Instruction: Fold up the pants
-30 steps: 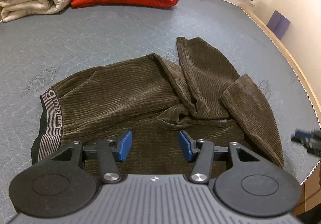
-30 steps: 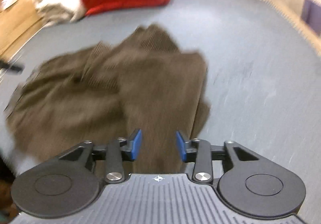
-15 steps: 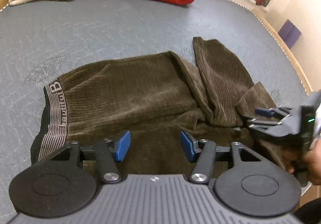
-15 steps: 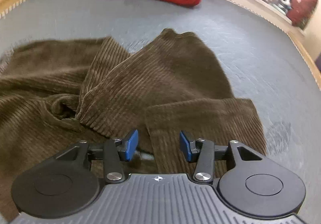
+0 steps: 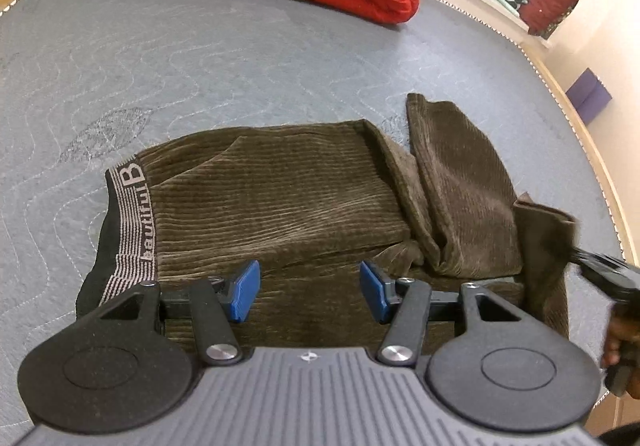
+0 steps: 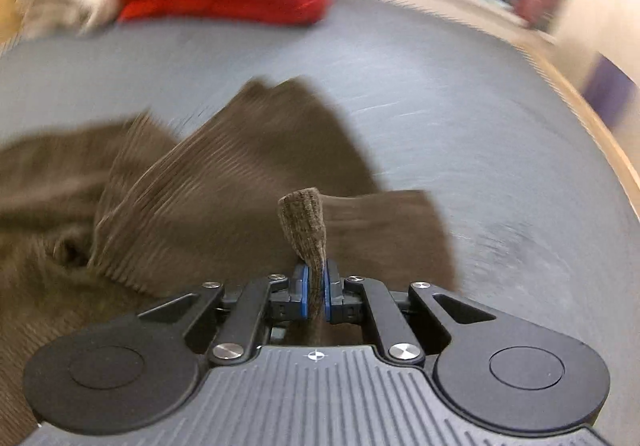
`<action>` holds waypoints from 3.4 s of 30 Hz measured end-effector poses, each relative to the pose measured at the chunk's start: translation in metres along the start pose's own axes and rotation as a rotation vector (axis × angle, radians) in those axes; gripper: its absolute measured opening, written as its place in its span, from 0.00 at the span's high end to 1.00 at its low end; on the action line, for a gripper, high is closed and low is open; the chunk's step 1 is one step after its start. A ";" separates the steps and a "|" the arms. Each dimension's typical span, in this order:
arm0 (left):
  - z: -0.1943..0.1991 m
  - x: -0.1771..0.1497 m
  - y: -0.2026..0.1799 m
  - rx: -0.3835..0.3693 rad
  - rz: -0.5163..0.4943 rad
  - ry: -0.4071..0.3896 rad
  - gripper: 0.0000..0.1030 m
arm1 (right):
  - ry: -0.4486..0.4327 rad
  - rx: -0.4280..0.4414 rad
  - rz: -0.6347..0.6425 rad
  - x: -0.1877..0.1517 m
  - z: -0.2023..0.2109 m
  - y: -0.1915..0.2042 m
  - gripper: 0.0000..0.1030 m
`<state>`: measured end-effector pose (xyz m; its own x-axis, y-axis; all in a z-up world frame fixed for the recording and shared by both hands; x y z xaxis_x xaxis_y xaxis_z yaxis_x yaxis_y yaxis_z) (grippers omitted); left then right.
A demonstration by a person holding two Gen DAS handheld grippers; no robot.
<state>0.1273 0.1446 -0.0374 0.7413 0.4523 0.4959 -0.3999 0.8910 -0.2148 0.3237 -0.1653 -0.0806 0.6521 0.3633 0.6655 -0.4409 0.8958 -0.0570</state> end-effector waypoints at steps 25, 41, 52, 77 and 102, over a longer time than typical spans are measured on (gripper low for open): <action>-0.023 -0.027 -0.060 0.043 -0.148 0.044 0.39 | 0.200 -0.394 -1.205 -0.268 0.119 -0.361 0.92; -0.077 -0.149 -0.021 -0.027 -0.313 0.447 0.49 | 0.284 -0.398 -0.943 -0.228 0.097 -0.327 0.83; -0.005 -0.084 0.066 0.036 -0.191 0.134 0.44 | 0.168 -0.414 -0.834 -0.183 0.098 -0.312 0.81; 0.017 -0.141 0.176 0.123 -0.116 0.317 0.62 | 0.143 -0.231 -0.734 -0.096 0.062 -0.209 0.81; -0.010 0.018 0.136 0.127 0.050 0.015 0.50 | 0.127 -0.130 -0.673 -0.077 0.055 -0.185 0.74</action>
<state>0.0916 0.2738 -0.0662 0.7264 0.4970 0.4747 -0.5005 0.8559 -0.1301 0.3213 -0.3728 -0.0804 0.8282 -0.2616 0.4956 0.1566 0.9572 0.2436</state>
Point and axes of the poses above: each gripper's, at about its wrist camera, not at the fingertips, and z roughly against the way its jaws point, y to its left, x to its top, the point moved 6 cm from there along -z, roughly the way its jaws point, and after that the axes turned 2 degrees about -z, right-handed, at the moved point
